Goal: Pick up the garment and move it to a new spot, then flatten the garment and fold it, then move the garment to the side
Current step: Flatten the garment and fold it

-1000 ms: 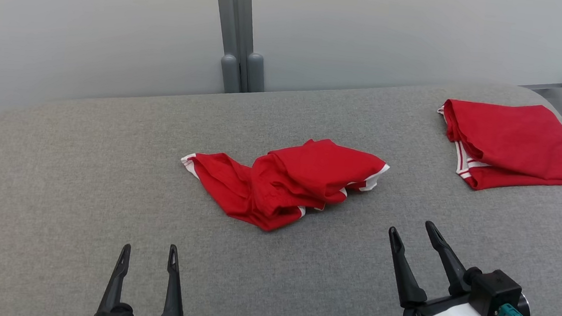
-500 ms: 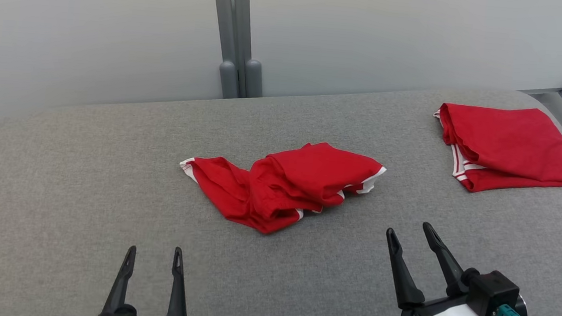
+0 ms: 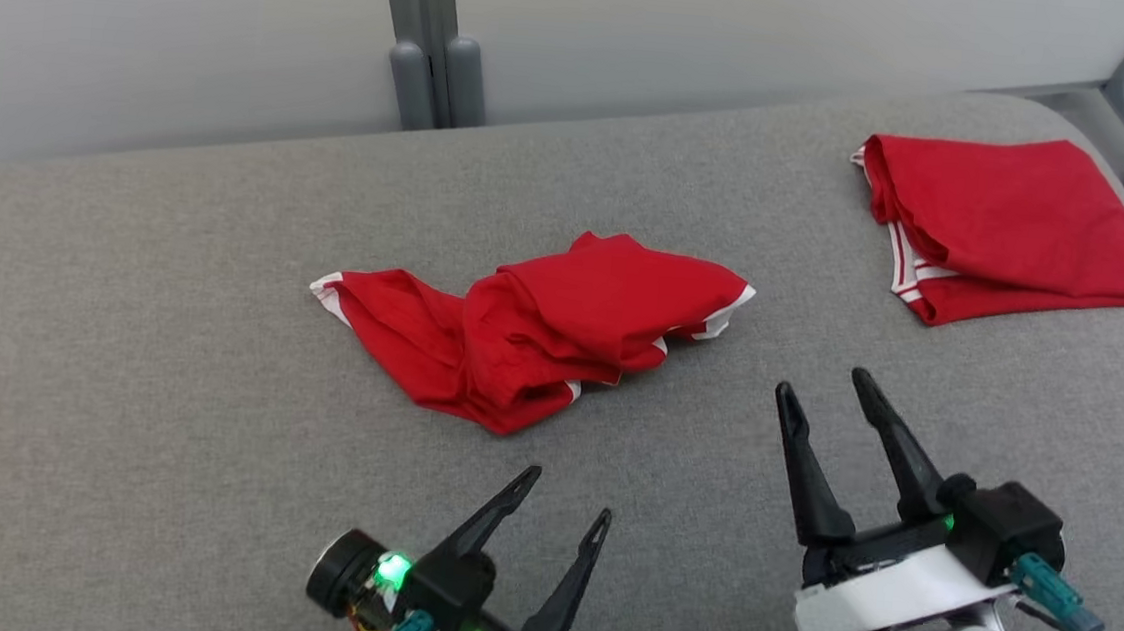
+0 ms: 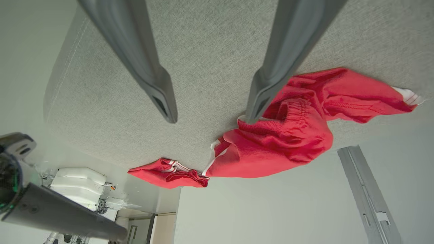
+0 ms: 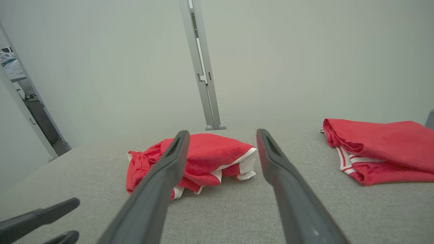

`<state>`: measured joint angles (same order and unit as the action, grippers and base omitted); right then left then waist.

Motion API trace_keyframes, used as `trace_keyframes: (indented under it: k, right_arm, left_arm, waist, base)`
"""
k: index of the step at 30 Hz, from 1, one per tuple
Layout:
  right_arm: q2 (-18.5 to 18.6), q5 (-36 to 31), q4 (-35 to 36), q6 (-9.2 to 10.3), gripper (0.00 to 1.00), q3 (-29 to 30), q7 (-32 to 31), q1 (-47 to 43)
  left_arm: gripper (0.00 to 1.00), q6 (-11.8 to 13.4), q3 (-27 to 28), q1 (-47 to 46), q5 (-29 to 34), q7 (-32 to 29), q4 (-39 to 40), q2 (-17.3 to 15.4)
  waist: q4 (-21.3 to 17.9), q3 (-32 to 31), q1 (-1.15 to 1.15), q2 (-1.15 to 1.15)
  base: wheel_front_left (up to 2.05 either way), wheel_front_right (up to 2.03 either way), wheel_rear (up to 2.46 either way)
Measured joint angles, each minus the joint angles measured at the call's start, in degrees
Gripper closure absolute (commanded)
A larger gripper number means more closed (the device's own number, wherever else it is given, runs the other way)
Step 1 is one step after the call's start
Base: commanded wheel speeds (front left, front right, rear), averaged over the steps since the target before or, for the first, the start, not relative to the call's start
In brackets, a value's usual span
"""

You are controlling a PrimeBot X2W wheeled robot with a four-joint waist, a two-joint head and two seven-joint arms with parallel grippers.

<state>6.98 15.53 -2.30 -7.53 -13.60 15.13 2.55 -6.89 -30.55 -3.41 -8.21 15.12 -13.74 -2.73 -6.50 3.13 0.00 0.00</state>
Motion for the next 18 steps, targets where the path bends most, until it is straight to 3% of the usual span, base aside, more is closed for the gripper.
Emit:
trace_keyframes:
  k: [11, 18]
  right_arm:
    - [-1.09, 0.92, 1.74, 0.00, 0.00, 0.91, 0.00, 7.31]
    - [-1.76, 1.07, 2.02, 0.00, 0.00, 1.71, 0.00, 8.94]
  left_arm:
    - [0.00, 0.12, -5.55, -19.65, 1.32, 0.01, -18.79, 0.02]
    - [0.00, 5.30, -3.81, -24.93, 0.96, 0.01, -21.23, 0.04]
  waist:
    - [-4.28, 11.73, 0.00, 0.00]
    - [-7.77, 17.91, 0.01, 0.00]
  base:
    - [0.00, 0.00, 0.00]
    - [0.00, 0.00, 0.00]
